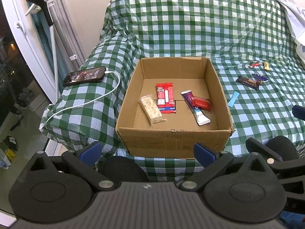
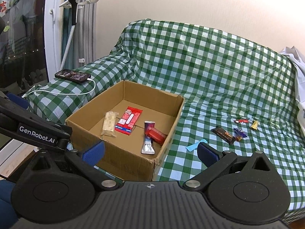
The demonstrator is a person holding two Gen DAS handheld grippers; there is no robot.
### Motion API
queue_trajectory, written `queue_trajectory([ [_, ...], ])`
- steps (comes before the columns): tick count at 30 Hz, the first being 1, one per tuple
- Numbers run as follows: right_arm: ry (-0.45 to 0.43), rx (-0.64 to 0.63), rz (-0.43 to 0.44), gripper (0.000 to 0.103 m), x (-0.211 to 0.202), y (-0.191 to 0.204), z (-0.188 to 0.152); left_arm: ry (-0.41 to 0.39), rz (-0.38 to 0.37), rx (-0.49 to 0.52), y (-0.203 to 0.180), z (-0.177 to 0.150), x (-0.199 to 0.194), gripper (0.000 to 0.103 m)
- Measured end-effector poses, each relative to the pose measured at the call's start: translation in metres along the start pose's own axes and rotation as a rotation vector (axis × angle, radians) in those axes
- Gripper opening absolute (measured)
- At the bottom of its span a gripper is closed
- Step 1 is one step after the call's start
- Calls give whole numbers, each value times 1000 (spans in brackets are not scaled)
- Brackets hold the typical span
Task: Organize snacks
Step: 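Withdraw both tools from the box and move toward the remaining snacks, then grasp the dark chocolate bar with the left gripper while the right grasps the purple wrapper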
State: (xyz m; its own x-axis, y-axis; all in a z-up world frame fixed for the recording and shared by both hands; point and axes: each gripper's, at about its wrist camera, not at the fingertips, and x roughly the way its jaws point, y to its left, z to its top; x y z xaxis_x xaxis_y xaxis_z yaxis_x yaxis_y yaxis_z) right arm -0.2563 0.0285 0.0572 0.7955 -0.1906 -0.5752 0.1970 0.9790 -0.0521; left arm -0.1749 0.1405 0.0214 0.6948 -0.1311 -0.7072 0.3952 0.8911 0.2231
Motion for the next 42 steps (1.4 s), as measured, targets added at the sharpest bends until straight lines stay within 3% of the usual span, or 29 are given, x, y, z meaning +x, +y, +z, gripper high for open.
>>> queue_trajectory([
  [14, 57, 80, -7, 102, 29, -27, -3, 35, 19, 87, -18, 19, 29, 103],
  [22, 86, 208, -76, 102, 60, -80, -6, 70, 6, 130, -52, 56, 62, 103],
  [27, 61, 262, -212, 102, 84, -142, -6, 34, -30, 180, -100, 99, 80, 103],
  [33, 8, 334, -355, 102, 135, -242, -10, 110, -194, 144, -179, 169, 132, 103],
  [39, 52, 359, -417, 102, 236, -334, -19, 271, -210, 28, -278, 235, 239, 103],
  [42, 99, 355, -398, 102, 288, -363, -25, 323, -195, -50, -316, 251, 294, 103],
])
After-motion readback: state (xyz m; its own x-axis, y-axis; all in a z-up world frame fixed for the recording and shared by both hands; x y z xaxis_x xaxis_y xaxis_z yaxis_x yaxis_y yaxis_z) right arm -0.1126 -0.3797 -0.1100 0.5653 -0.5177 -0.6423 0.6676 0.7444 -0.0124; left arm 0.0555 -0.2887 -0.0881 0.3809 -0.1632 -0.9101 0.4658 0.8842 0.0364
